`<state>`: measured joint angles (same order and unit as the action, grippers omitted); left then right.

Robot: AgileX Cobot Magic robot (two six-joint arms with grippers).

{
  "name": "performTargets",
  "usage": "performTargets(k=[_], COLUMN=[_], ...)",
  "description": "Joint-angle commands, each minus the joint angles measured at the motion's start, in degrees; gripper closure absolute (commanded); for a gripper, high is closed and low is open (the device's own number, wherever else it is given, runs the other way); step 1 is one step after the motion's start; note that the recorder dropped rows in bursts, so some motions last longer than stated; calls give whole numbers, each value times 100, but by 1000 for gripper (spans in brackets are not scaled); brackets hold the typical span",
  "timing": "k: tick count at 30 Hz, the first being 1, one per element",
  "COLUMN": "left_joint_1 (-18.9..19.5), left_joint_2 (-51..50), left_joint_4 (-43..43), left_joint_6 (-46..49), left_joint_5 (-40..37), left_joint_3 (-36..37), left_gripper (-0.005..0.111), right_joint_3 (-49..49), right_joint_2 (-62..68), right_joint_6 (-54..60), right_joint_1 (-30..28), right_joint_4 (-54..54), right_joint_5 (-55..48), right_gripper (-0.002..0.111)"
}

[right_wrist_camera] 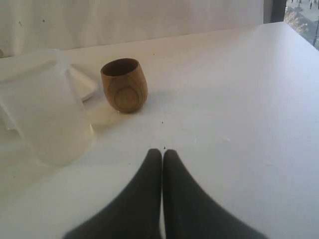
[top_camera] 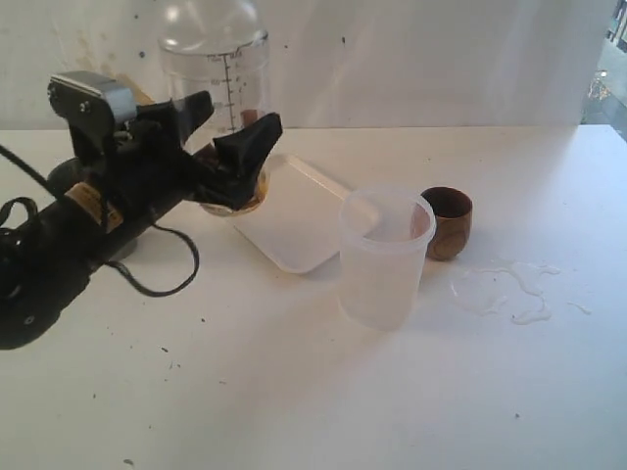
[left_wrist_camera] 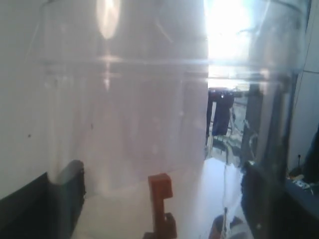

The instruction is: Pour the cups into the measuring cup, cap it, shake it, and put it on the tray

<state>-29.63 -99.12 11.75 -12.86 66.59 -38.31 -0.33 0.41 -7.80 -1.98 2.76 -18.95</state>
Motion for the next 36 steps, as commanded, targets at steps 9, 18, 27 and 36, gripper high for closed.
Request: performTargets(k=[9, 18, 27, 36], left_joint_1=[34, 34, 34, 47], left_joint_2=[417, -618, -1566, -1613], left_joint_4=[498, 954, 905, 902], left_joint_6=[809, 1011, 1012, 1339], left_joint_5=[335, 338, 338, 338], left_joint_3=[1408, 1351, 952, 895], left_gripper=[107, 107, 107, 107], right_joint_3=[33, 33, 33, 33], right_joint_2=[-26, -26, -26, -26], right_joint_6=[1, -145, -145, -145], right_joint_1=[21, 21, 21, 21], right_joint_4=[3, 3, 3, 3], right_joint_5=[56, 56, 56, 56], right_gripper=[108, 108, 108, 108])
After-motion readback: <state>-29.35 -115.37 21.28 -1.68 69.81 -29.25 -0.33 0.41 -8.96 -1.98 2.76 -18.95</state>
